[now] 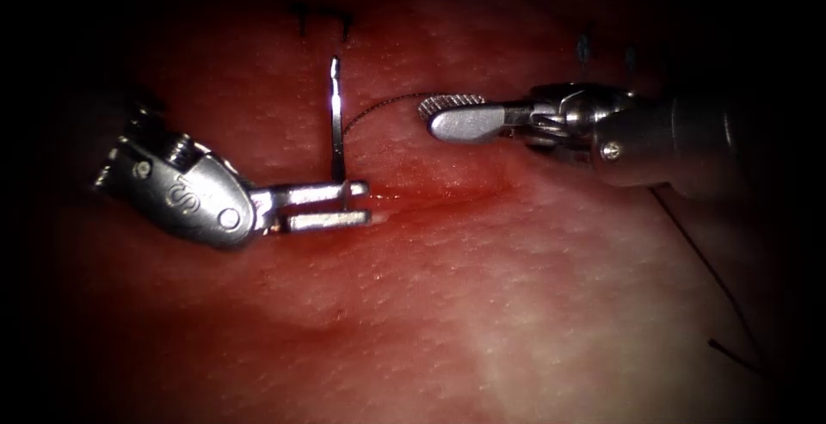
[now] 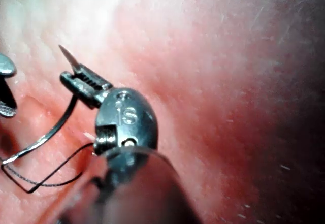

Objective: Wound Closure

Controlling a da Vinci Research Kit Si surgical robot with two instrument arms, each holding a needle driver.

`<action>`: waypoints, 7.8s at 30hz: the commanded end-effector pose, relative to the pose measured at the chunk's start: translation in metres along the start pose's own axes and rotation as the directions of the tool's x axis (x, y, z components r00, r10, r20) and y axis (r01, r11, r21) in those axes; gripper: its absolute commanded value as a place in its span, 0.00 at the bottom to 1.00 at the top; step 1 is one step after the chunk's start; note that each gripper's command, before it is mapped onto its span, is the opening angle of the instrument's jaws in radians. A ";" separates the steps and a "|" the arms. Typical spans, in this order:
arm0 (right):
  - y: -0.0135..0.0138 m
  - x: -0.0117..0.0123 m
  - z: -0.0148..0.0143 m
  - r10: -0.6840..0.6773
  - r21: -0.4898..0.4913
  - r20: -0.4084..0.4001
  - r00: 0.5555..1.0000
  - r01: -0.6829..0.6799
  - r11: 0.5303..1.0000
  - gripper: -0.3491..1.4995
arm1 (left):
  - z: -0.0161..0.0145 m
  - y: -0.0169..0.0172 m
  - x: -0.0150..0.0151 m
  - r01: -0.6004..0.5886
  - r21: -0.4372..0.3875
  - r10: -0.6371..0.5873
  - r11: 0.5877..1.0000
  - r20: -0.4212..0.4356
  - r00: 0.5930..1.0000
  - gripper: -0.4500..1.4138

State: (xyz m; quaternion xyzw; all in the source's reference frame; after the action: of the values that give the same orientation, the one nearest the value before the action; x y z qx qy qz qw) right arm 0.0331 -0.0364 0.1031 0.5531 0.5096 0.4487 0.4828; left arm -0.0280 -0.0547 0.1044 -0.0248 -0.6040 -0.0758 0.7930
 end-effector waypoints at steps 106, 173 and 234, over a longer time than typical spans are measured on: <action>0.0061 -0.0015 0.0060 -0.828 -0.096 -0.010 0.561 0.823 0.559 0.00 | 0.0047 0.0008 0.0164 0.441 -0.010 -0.279 0.898 -0.788 0.550 0.00; 0.0099 -0.0012 0.0089 -0.995 -0.070 0.029 0.099 0.993 0.097 0.00 | -0.0016 -0.0041 0.0011 0.583 0.064 -0.368 0.810 -0.718 0.591 0.56; 0.0104 -0.0001 0.0095 -0.746 -0.111 0.057 0.664 0.746 0.656 0.00 | 0.0018 -0.0106 0.0072 0.557 0.111 -0.406 0.823 -0.572 0.713 0.56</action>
State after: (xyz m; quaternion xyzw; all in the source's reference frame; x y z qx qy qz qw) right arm 0.0430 -0.0371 0.1117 0.2676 0.6596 0.2429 0.6590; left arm -0.0290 -0.0645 0.1110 0.2657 -0.3543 -0.2011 0.8737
